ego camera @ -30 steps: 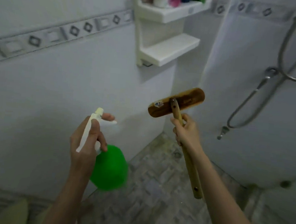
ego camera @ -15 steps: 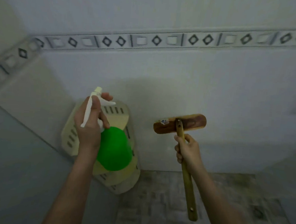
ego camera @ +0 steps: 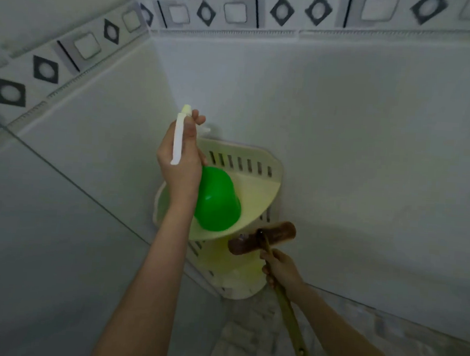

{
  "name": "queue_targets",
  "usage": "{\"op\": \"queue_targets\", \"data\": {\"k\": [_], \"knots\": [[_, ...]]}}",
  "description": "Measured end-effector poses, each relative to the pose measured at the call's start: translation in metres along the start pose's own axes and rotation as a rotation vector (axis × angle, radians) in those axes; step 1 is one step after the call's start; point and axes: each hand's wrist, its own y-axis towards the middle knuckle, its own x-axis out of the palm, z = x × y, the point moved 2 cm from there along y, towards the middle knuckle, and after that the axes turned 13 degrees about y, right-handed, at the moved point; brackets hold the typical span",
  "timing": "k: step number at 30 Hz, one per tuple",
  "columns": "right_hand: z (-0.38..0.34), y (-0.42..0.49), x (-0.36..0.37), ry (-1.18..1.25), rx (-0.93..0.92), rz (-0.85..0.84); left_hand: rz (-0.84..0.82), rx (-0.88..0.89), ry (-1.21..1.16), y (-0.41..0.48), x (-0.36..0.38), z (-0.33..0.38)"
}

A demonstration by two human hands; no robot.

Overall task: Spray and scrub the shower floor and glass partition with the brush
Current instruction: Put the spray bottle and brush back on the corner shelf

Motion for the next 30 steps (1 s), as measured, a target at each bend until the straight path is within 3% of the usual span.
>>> {"op": "queue_targets", "data": {"k": [5, 11, 16, 18, 23, 25, 30], "knots": [[0.004, 0.062, 0.014, -0.347, 0.056, -0.195, 0.042, 0.077, -0.004, 0.021, 0.017, -0.011], [-0.002, 0.109, 0.044, -0.502, 0.074, -0.352, 0.032, 0.109, -0.003, 0.044, 0.033, -0.02], [-0.002, 0.129, 0.061, -0.613, -0.025, -0.396, -0.002, 0.125, -0.024, 0.043, 0.031, -0.024], [-0.003, 0.131, 0.066, -0.805, -0.178, -0.424, -0.007, 0.09, -0.012, 0.04, 0.031, -0.031], [0.019, 0.137, 0.05, -1.129, -0.478, -0.244, -0.036, 0.104, 0.164, 0.011, 0.011, -0.057], [0.03, 0.141, 0.04, -1.219, -0.514, -0.14, -0.067, 0.115, 0.236, 0.0, 0.004, -0.066], [0.042, 0.141, 0.039, -1.266, -0.475, -0.155, -0.126, 0.107, 0.31, -0.005, -0.002, -0.069]]}}
